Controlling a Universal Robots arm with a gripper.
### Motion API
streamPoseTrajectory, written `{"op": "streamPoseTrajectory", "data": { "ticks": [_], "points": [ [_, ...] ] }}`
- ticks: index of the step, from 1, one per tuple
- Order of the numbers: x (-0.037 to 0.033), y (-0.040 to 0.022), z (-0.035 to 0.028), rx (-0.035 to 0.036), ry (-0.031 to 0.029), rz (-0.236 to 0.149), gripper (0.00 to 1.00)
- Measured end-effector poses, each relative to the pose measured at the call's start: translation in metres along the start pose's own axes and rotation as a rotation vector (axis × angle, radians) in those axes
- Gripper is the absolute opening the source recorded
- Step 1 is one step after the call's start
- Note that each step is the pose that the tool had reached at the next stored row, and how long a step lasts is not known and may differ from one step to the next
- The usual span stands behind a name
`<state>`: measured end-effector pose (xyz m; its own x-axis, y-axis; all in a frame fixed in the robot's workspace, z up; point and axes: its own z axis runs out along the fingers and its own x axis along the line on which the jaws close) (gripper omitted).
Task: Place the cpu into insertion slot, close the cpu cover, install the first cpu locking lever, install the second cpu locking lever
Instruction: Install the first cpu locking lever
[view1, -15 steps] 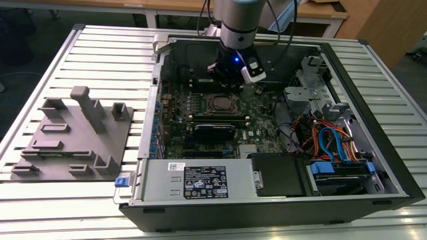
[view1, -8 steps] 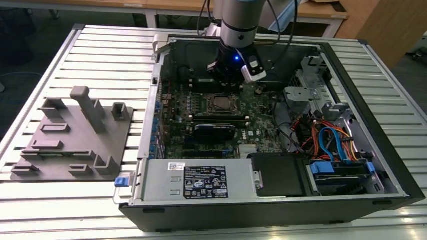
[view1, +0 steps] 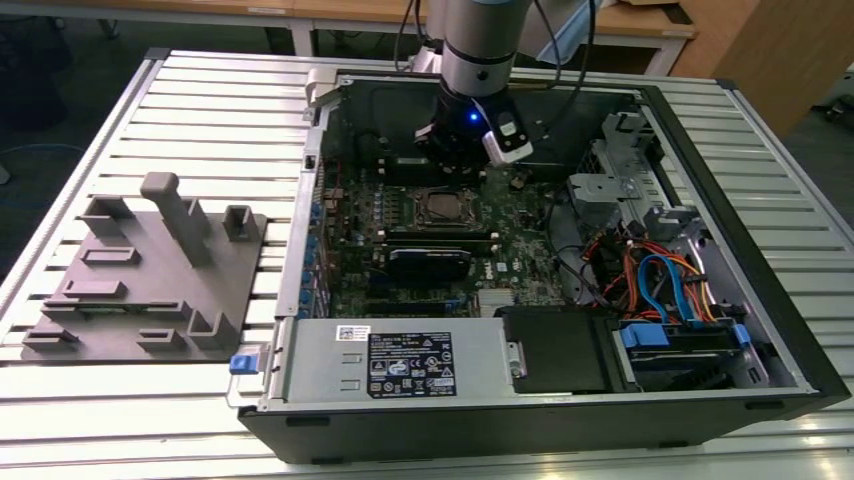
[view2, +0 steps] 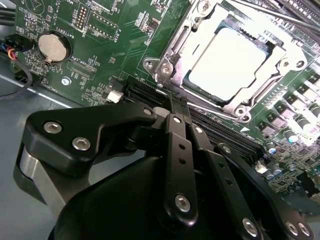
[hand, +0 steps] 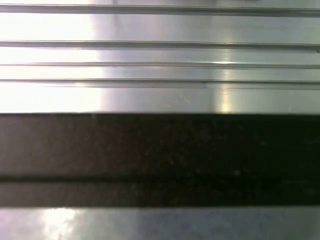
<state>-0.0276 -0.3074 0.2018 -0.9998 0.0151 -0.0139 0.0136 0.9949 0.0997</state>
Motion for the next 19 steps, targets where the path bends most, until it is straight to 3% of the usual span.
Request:
{"op": "streamPoseTrajectory", "data": {
  "ticks": [9,19],
  "points": [
    [-0.0003,-0.0004,0.0021,0.0060,0.0000,0.000,0.10],
    [-0.0006,-0.0006,0.0032,0.0073,0.0001,0.000,0.10]
  ]
}}
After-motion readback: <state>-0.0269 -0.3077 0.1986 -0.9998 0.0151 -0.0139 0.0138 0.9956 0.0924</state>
